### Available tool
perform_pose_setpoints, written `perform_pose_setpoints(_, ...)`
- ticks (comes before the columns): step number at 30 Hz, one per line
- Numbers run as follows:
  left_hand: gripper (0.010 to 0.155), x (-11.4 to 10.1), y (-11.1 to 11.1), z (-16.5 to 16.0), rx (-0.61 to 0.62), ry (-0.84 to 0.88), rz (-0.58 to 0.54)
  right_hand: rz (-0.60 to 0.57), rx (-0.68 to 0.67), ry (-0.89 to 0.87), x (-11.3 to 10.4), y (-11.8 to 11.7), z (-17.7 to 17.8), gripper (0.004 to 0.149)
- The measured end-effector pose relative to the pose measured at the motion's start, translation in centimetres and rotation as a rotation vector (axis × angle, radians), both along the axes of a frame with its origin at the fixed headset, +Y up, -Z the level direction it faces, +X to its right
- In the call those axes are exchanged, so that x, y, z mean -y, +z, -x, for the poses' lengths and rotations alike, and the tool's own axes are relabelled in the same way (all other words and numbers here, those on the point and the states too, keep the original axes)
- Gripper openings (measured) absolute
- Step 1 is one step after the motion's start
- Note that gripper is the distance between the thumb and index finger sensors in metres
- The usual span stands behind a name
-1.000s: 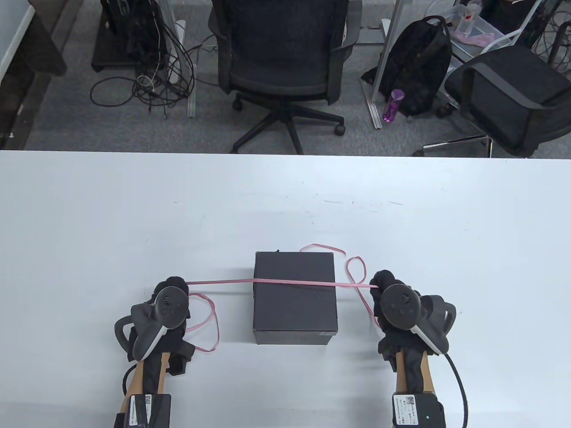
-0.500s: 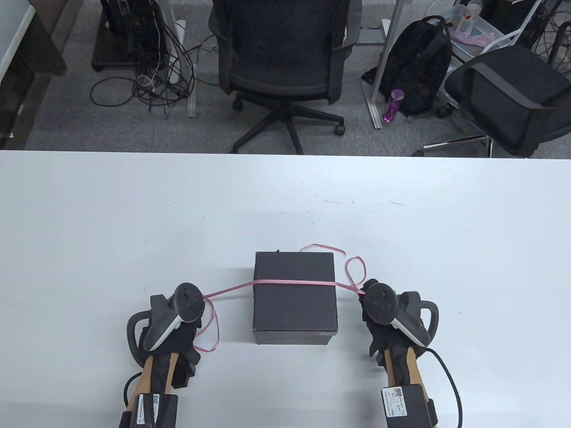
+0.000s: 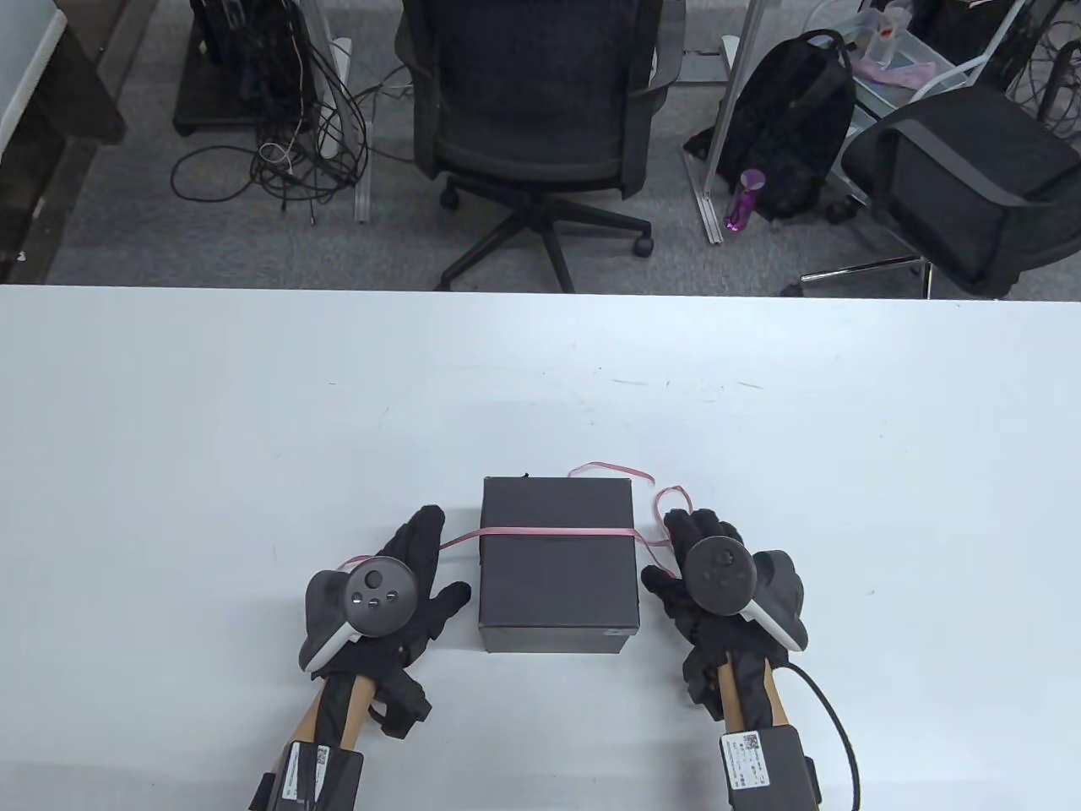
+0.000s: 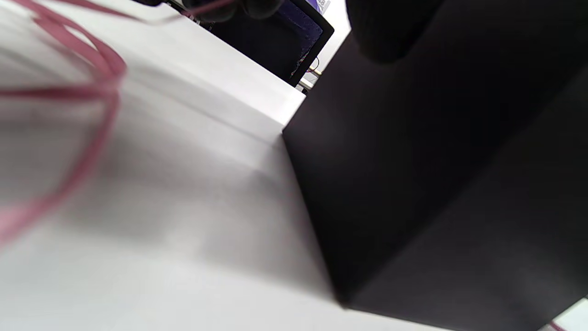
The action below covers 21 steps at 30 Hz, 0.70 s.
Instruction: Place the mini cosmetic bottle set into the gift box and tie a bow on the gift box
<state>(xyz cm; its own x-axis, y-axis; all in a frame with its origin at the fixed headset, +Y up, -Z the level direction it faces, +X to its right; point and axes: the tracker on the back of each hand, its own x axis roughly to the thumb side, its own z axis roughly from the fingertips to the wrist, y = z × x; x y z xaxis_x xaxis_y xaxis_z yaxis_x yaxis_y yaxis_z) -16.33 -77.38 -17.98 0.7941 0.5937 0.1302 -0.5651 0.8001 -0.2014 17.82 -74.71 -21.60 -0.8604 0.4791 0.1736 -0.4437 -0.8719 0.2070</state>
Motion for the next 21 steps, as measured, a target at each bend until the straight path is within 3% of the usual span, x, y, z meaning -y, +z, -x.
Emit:
perform_pose_setpoints(5, 0.076, 0.8, 0.1, -0.5, -0.059, 0.128, 0.018, 0.006, 0.028, -0.244, 1.5, 0.0, 0.7, 0.059)
perform_pose_setpoints(8, 0.064, 1.1, 0.2, -0.4, -0.103, 0.121, 0.014, 0.011, 0.05, -0.316, 2.2, 0.0, 0.5, 0.044)
perform_pose_setpoints(11, 0.053, 1.2, 0.3, -0.5, -0.143, 0.086, 0.005, 0.045, 0.071, -0.367, 2.5, 0.1, 0.5, 0.041)
perform_pose_setpoints(13, 0.05, 1.4, 0.3, -0.7, -0.151, 0.051, 0.004, 0.065, 0.068, -0.358, 2.6, 0.1, 0.7, 0.043)
perform_pose_setpoints(15, 0.05, 1.5, 0.4, -1.1, -0.146, 0.003, 0.0, 0.057, 0.059, -0.285, 2.6, 0.1, 0.9, 0.054)
perform_pose_setpoints(21, 0.049, 1.9, 0.5, -2.3, -0.117, -0.134, -0.004, 0.018, 0.053, -0.113, 2.6, 0.4, 1.7, 0.051)
